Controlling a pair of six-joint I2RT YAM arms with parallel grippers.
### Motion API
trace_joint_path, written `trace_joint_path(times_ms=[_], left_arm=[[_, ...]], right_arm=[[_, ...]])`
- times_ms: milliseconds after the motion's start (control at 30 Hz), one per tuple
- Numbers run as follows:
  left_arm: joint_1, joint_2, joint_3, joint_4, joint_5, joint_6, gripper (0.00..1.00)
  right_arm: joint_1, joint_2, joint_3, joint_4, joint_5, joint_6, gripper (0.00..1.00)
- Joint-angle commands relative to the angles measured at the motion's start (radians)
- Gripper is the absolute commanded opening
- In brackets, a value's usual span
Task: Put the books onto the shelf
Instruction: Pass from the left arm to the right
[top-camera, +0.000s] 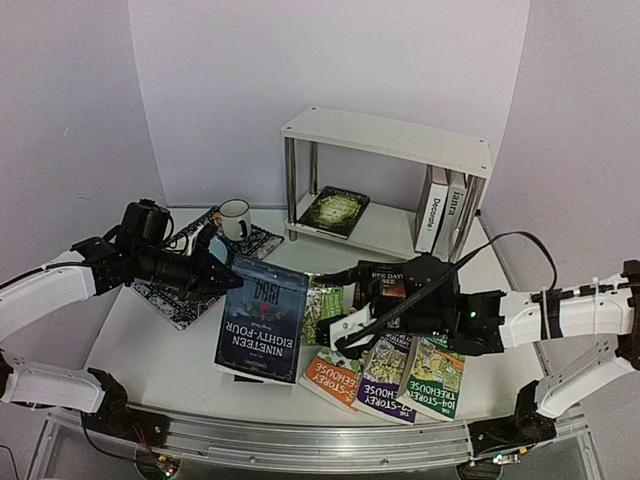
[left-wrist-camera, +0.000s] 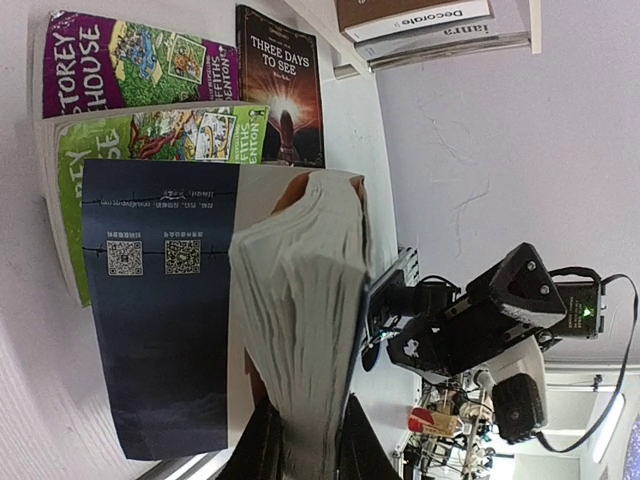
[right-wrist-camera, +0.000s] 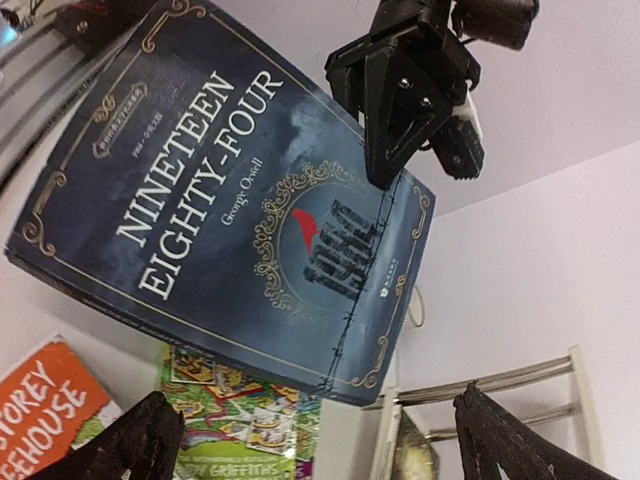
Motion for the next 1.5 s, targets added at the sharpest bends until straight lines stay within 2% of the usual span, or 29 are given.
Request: trace_joint_path(times_ms=[0, 67, 300, 533, 633, 900, 1033, 1233, 1467], left_arm=[[0.004, 0.006, 0.086, 0.117, 0.145, -0.063, 0.01], [0.004, 0.019, 0.092, 0.126, 0.170, -0.077, 0.00], [0.004, 0.036, 0.121, 0.142, 0.197, -0.091, 0.00], [0.004, 0.060, 0.139, 0.163, 0.206, -0.110, 0.00], [0.004, 0.062, 0.139, 0.174, 0.219, -0.115, 0.00], [0.004, 0.049, 0.143, 0.180, 0.226, -0.119, 0.00], [0.004, 0.039, 0.144, 0.186, 0.221, -0.125, 0.00], [0.004, 0.040, 0.138, 0.205, 0.235, -0.136, 0.00], [0.004, 0.036, 0.119, 0.240, 0.247, -0.152, 0.00]], right_arm=[[0.024, 0.072, -0.131, 0.479, 0.053, -0.470, 0.98], [0.031, 0.121, -0.160, 0.626, 0.058, -0.586, 0.98], [0.064, 0.116, -0.166, 0.614, 0.064, -0.631, 0.94], [0.095, 0.138, -0.161, 0.615, 0.075, -0.631, 0.74], [0.096, 0.152, -0.149, 0.605, 0.108, -0.644, 0.73], [0.095, 0.162, -0.137, 0.587, 0.239, -0.682, 0.83], [0.092, 0.141, -0.160, 0.592, 0.243, -0.676, 0.85], [0.092, 0.185, -0.124, 0.601, 0.203, -0.685, 0.70], [0.092, 0.215, -0.084, 0.610, 0.172, -0.682, 0.65]])
